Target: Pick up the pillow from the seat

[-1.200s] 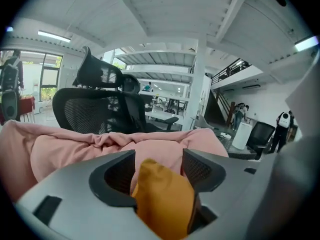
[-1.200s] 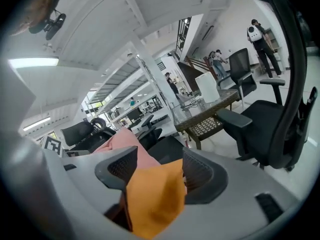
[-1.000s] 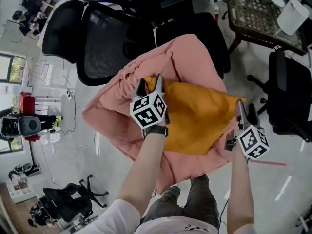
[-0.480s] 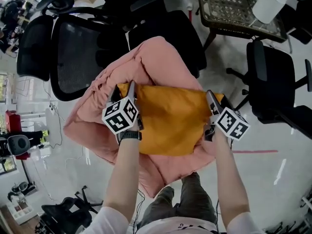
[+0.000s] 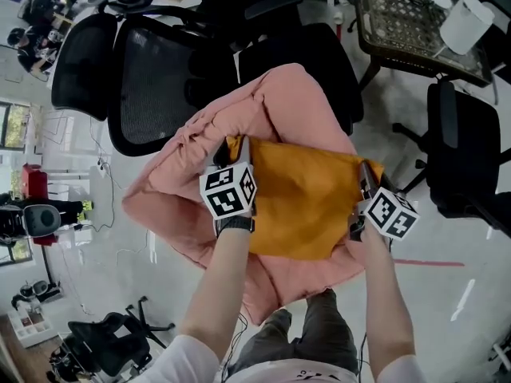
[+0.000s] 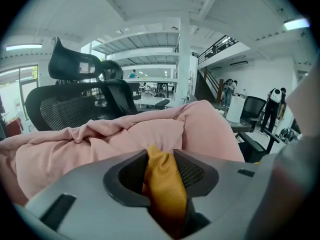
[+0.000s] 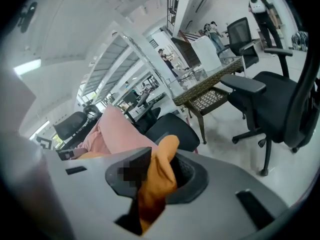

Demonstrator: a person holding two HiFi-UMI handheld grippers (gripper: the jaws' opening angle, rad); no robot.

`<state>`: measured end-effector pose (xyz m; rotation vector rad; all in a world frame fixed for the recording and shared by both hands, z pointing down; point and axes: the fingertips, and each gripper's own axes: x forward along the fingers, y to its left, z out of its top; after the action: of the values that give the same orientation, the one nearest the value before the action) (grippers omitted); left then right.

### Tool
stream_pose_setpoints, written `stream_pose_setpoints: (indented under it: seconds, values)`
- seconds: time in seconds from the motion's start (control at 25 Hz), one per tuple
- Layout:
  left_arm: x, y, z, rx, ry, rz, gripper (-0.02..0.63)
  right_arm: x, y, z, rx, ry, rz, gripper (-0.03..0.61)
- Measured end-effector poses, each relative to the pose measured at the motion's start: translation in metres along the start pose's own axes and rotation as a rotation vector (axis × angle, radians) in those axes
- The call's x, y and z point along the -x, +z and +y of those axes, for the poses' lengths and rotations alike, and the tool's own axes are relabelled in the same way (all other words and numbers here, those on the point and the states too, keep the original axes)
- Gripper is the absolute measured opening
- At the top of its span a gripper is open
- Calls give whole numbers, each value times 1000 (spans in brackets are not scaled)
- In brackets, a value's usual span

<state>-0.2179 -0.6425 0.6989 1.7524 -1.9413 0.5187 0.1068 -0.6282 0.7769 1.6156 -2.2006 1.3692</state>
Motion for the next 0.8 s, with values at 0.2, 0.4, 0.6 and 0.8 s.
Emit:
stream_pose_setpoints:
  seconds: [0.2, 0.4, 0.6, 0.8]
  values:
    - [25, -1, -5, -40, -24, -34, 130, 18, -8, 12, 141, 5, -22, 63]
    - [53, 1, -11, -42, -39, -93, 138, 45, -9, 16, 190, 11, -65, 58]
    - [73, 0, -21, -39, -74, -134, 138, 79, -20, 17, 195, -19, -90, 55]
    - [101, 1, -36, -104, -117, -169, 107, 107, -22, 17, 224, -32, -124, 54]
